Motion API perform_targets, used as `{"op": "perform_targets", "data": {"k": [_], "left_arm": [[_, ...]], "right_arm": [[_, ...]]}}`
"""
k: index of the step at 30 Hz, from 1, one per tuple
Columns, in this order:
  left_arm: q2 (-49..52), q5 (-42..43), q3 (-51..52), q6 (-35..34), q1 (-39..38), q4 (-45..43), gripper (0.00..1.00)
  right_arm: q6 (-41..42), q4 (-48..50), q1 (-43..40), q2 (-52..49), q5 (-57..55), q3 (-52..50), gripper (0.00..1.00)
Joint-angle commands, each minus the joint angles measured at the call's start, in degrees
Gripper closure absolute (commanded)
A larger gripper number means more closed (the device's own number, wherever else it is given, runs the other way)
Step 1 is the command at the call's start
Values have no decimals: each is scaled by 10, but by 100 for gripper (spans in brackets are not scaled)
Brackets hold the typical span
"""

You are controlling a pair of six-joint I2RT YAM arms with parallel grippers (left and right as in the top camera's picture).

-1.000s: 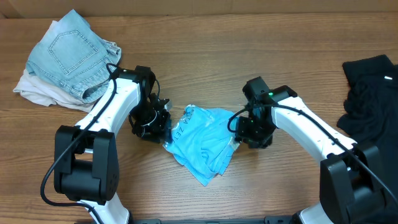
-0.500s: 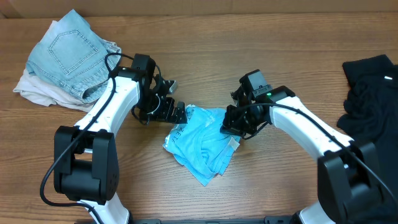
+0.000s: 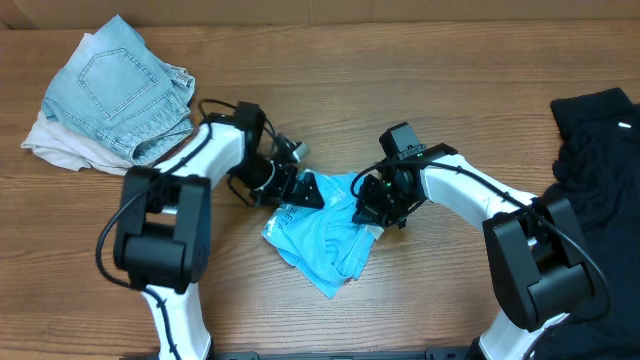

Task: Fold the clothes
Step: 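Carry the blue bundle with the left gripper onto the denim pile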

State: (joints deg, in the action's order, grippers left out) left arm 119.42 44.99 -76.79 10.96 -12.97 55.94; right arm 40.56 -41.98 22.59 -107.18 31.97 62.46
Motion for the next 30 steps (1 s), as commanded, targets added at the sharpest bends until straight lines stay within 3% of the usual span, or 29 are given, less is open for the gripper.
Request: {"op": "perform_targets", "data": {"k": [1,2,3,5,6,10,13,17,20,25,30], "left_arm": [[48,82,-2,25,-32,8,0],[56,83,-2,24,-39,14,3],[61,79,-2,23,-44,20,13],[65,75,-2,17,-48,26,53],[65,69,-2,7,-47,26,67],[64,59,-19,-28,-24,33,94],[64,87,-72,10,3,103,96],[64,83,-220,94,54,252,96],[64,56,-352,92,99,308,96],[64,4,-541,-42,203,255,96],[64,-63,-588,-211,316,118,96]], "right_arm": [[9,6,2,-3,-8,-4,96],[9,6,2,-3,-8,-4,96],[9,6,2,-3,-8,-4,96],[8,2,2,-3,-8,-4,96],[8,-3,2,-3,-8,-3,96],[7,-48,-4,2,-19,10,96],[-12,-77,-5,27,-19,24,96],[-31,-102,-5,91,-19,47,96],[-31,-96,-7,141,-20,56,93],[-33,-88,-18,188,-28,56,91],[-33,-93,-18,186,-30,55,90]]}}
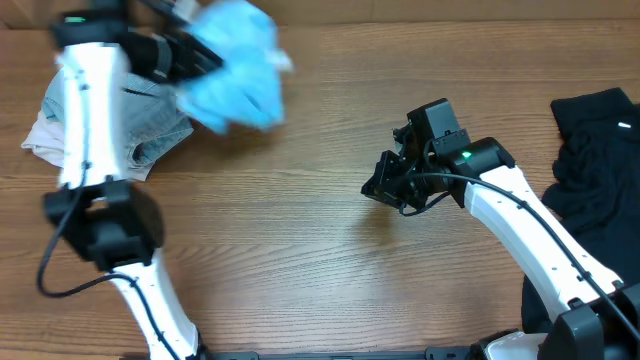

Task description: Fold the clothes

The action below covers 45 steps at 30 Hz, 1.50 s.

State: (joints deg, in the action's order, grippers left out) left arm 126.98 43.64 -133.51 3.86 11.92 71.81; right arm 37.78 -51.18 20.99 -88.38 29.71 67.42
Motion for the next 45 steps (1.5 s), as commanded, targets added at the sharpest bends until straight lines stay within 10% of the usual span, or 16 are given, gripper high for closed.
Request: {"op": "perform_targets", "data": {"k": [1,7,10,11,18,27,38,44,45], "left_arm": [[-8,-49,-18,-165,89,-70,96],[36,-51,-1,-249,162,-199,91],[78,-48,-1,-257,165,-204,7],[94,-50,-1,-254,165,-192,0],[120,-177,-2,-227,196,-58,0],[-36,-38,-28,-221,295,-38,0],[-313,43,-28,152,159,124,0],[-432,-163,-28,127,-34,176,0],[-448,-201,-28,108,-62,181,0]], "right_arm": [[-5,-1,-2,-2,-8,5,90],[-4,-1,-2,-2,-18,5,90],[-3,-2,-2,-2,-18,5,90],[-3,-2,-2,-2,-18,5,90],[-3,-16,-2,-2,-16,5,90],[-31,-25,-2,8,-29,6,91],[-121,-83,41,147,-228,134,88],[-143,-81,41,247,-250,196,49],[-143,-80,41,264,-254,197,27]]}}
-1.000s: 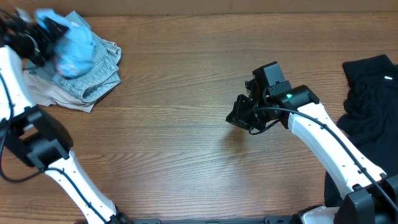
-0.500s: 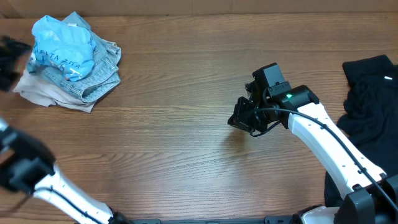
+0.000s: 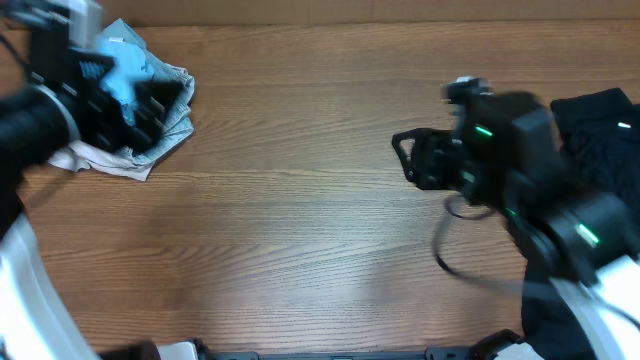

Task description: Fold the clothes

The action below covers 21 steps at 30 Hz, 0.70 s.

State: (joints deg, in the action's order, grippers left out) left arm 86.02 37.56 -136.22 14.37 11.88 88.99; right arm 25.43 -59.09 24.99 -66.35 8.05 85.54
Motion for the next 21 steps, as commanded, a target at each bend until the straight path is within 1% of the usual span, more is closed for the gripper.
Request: {"op": "perform_targets", "data": {"k": [1,3,6,10,17,18,21], "left_arm": [[-54,-170,-1,-15,-87,13,0],[-74,-193,-1,-24,-122,19,0],[-93,-194,-1,-24,-149,29,0],[-103,-194,-1,-24,-149,44,0],[-100,-194,-1,-24,-149,44,0],[-98,-194,-1,-24,-149,44,0],[-93,-194,-1,-24,-149,44,0]], "right_arm": [[-19,0,1,58,-38,16,0],[-19,0,1,83,-37,16,0],[-19,-7,1,115,-37,16,0],[-19,-15,1,129,-37,16,0],[-15,-16,1,125,-27,15,0],[-20,-18,1,125,-30,15,0],[-87,-42,1,126,-65,15,0]]}}
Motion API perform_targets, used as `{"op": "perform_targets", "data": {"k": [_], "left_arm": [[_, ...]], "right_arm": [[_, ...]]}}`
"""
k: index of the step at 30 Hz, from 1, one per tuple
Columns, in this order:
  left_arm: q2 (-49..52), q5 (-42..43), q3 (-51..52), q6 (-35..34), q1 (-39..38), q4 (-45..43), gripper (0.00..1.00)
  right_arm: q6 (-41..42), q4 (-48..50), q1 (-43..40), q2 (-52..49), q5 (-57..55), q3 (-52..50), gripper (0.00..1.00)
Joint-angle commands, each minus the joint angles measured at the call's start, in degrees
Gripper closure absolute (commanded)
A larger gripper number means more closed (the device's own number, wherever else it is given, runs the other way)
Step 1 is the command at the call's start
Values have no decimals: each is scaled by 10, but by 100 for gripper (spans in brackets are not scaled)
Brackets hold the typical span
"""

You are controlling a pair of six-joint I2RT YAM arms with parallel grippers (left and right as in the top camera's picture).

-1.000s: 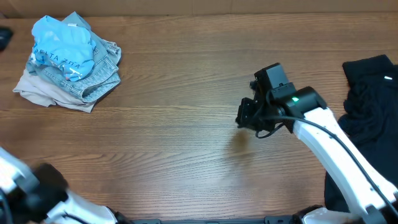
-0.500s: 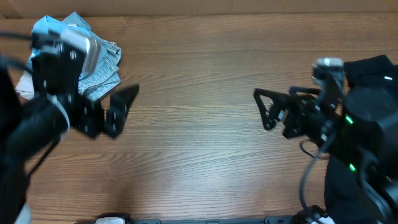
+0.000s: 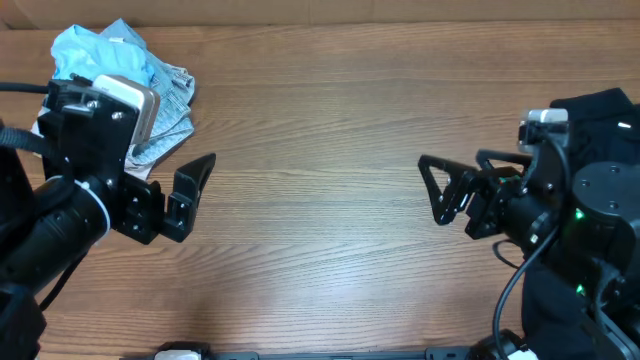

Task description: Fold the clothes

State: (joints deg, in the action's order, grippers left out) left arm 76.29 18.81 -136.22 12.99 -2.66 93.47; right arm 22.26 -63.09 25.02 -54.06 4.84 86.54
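Observation:
A light blue garment (image 3: pixel 95 45) lies bunched on top of the pile at the back left, over pale denim shorts (image 3: pixel 172 100). My left gripper (image 3: pixel 198 183) hangs open and empty over bare wood, just in front and to the right of that pile. My right gripper (image 3: pixel 432 190) is open too, holding nothing, above the table's right half. A heap of black clothes (image 3: pixel 600 115) sits at the right edge, partly behind my right arm.
The wooden table (image 3: pixel 320 120) runs between the two arms. A white garment under the shorts is mostly hidden by my left arm (image 3: pixel 70 200). My right arm (image 3: pixel 570 210) looms large near the camera.
My left gripper was at the back-left pile beside the blue garment; now it is off the pile, open and empty. The blue garment stays on the pile. The right gripper has shifted slightly right.
First both grippers were at the blue garment lying mid-table. Then the left gripper held it high at the back left while the right stood free. Later it was at the denim pile with the left gripper. Now it rests there, let go.

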Motion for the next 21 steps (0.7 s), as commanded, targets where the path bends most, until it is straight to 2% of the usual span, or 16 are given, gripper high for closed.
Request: {"op": "perform_targets", "data": {"k": [1,6,9,11,15,21], "left_arm": [[5,-7,-1,-10,-4,0,0],[12,-6,-1,-10,-4,0,0],[16,-7,-1,-10,-4,0,0],[17,-7,-1,-10,-4,0,0],[19,-7,-1,-10,-4,0,0],[20,-7,-1,-10,-4,0,0]], "right_arm": [[-80,-1,0,3,-43,5,0],[-192,4,-11,12,-116,-1,0],[-206,43,-80,58,-113,-39,0],[-206,109,-162,122,-83,-104,0],[-207,200,-246,215,-77,-231,0],[-207,314,-280,347,-24,-442,0]]}}
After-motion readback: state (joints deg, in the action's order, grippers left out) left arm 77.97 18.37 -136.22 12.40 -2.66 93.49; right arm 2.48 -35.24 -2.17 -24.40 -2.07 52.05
